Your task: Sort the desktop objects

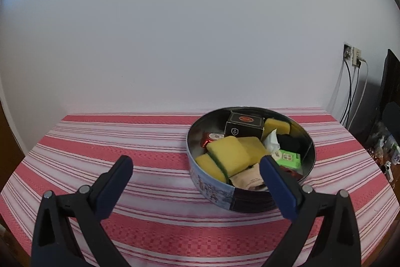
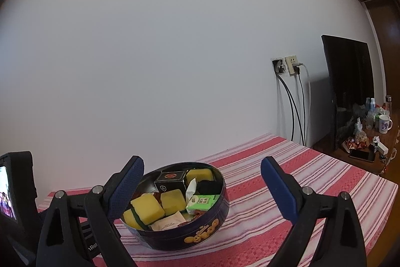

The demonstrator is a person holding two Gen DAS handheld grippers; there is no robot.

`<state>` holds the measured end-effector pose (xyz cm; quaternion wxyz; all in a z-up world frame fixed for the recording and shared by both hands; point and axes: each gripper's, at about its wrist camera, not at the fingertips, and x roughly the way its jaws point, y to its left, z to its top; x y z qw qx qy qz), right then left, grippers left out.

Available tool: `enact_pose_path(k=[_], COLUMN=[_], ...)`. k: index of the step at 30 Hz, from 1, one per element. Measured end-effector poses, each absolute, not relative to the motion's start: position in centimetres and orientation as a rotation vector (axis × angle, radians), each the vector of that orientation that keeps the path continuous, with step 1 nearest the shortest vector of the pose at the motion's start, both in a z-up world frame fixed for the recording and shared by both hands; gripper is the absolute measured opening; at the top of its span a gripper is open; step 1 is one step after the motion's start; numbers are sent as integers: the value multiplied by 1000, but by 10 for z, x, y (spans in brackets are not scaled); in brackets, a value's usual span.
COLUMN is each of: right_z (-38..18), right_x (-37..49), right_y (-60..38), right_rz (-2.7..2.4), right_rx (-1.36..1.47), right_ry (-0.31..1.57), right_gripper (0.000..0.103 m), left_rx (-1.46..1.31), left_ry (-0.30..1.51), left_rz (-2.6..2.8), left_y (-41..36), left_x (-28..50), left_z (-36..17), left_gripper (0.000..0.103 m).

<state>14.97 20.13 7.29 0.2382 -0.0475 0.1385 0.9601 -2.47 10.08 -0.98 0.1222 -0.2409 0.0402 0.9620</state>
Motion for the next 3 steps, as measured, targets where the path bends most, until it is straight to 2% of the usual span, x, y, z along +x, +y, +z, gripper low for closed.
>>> enact_pose_path(k=[3], right_z=[72], right_x=[147], right_y=[202], right_rz=[2616], right_rx=[-138], right_ry=[368], right_gripper=[96], left_rx=[-708], left_ry=[128], left_rz=[2823], left_y=[101], left_x=[-26], left_z=[-11], left_gripper=[102])
